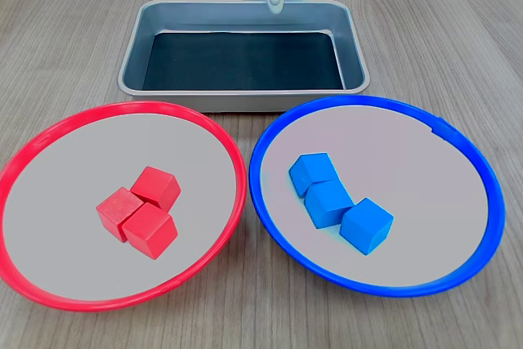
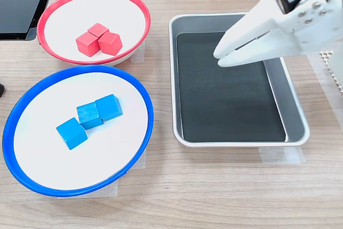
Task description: Relocate any red block in the blue dish to the red dish, correcting any misplacement.
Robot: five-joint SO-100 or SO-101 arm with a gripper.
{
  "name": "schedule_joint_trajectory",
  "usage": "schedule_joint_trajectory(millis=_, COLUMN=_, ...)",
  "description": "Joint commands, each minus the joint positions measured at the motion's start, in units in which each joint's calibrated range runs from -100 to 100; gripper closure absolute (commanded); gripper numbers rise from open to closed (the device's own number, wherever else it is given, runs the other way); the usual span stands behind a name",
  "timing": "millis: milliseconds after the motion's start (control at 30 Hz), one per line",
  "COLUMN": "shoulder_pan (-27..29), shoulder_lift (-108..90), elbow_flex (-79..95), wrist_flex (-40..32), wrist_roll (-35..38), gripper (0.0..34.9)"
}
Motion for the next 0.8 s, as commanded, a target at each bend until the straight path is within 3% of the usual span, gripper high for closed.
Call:
schedule_joint_trajectory(millis=0, shoulder_pan=0.0, shoulder_lift=-4.9, elbow_flex=1.4, wrist_flex=3.4, wrist_roll=-1.0, gripper=34.6)
schedule_joint_trajectory(millis=767, shoulder_pan=1.1, shoulder_lift=-6.8, elbow_flex=6.0, wrist_flex=5.8, wrist_roll=-1.2, gripper=34.6)
